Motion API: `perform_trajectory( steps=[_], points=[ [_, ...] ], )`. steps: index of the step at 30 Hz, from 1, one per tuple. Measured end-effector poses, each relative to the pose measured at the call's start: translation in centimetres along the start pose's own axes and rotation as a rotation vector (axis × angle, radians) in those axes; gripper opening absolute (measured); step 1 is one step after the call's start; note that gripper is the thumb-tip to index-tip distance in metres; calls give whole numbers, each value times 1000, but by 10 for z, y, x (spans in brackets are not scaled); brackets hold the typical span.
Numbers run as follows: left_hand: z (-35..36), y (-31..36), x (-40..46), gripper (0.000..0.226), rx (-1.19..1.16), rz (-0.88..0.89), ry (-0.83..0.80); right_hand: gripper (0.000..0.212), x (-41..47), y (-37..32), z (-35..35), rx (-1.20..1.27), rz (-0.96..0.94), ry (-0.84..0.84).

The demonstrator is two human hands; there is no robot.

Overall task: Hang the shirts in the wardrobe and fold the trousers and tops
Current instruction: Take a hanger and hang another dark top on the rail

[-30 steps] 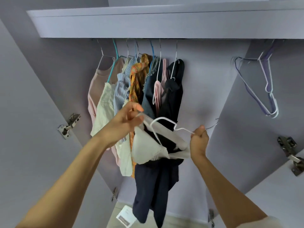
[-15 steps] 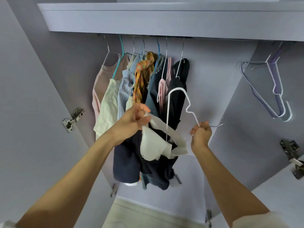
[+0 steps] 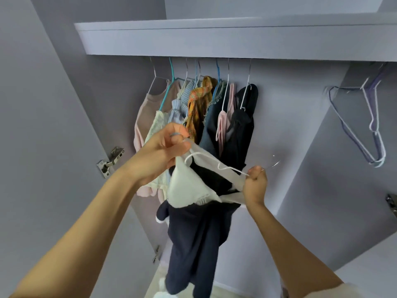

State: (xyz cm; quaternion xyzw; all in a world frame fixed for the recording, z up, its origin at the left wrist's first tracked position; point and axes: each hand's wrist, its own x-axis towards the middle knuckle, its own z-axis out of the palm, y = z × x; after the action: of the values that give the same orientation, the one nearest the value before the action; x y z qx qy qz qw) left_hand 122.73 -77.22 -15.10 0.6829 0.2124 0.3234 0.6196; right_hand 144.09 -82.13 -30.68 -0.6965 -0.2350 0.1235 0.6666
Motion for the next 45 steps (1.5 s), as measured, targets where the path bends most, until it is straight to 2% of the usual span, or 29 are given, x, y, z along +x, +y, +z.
perform_trajectory(
  steps=[5, 8, 10, 12, 14, 16, 18, 20, 22, 23, 24, 26, 28, 29, 30, 32, 33, 35, 36, 40, 43, 45],
  points=[
    [-19, -27, -9, 16, 812, -54, 121, 26, 10, -12, -10, -276, -242, 77],
    [-20, -40, -8, 16, 992, -93, 180, 24, 8, -17, -14, -623, -463, 39],
    [-20, -44, -4, 15, 1028, -100, 182, 24, 4, -24, -15, -833, -534, -94],
    [-17, -46, 2, 14, 1045, -110, 119, 24, 1, -30, -14, -835, -624, -298],
    [-12, -50, 6, 12, 1066, -131, 49, 27, 1, -40, -14, -722, -535, -539],
    [-8, -53, 9, 16, 1089, -109, 20, 25, 2, -48, -15, -574, -398, -629],
    [-6, -53, 9, 20, 1023, -34, -1, 22, 5, -54, -19, -495, -409, -544],
    [-6, -57, 7, 23, 832, 19, 14, 23, 6, -56, -23, -497, -440, -520],
    [-14, -66, 4, 27, 658, 28, 152, 26, 7, -53, -28, -483, -400, -494],
    [-20, -74, 2, 36, 657, 29, 243, 27, 9, -52, -31, -456, -357, -444],
    [-27, -82, -1, 49, 703, 0, 316, 29, 11, -51, -34, -426, -317, -388],
    [-37, -97, -6, 80, 750, -145, 364, 32, 16, -47, -43, -363, -260, -311],
    [-41, -110, -9, 94, 586, -314, 312, 35, 20, -43, -51, -305, -229, -260],
    [-42, -115, -8, 87, 488, -364, 276, 36, 21, -41, -55, -281, -219, -234],
    [-43, -119, -7, 69, 473, -370, 249, 37, 22, -41, -57, -265, -216, -213],
    [-48, -119, -1, 26, 679, -267, 328, 37, 25, -39, -63, -285, -226, -194],
    [-51, -116, 1, 17, 759, -211, 419, 36, 26, -38, -67, -320, -234, -194],
    [-53, -106, 5, 14, 806, -169, 548, 32, 26, -32, -74, -375, -246, -191],
    [-51, -104, 7, 19, 837, -167, 534, 31, 25, -30, -78, -394, -250, -188],
    [-28, -94, 10, 50, 865, -116, 169, 28, 21, -32, -73, -403, -287, -205],
    [5, -85, 14, 45, 852, 112, 78, 29, 11, -38, -62, -445, -322, -286],
    [30, -84, 20, 47, 948, 200, -24, 31, 4, -42, -56, -427, -330, -348]
  ],
)
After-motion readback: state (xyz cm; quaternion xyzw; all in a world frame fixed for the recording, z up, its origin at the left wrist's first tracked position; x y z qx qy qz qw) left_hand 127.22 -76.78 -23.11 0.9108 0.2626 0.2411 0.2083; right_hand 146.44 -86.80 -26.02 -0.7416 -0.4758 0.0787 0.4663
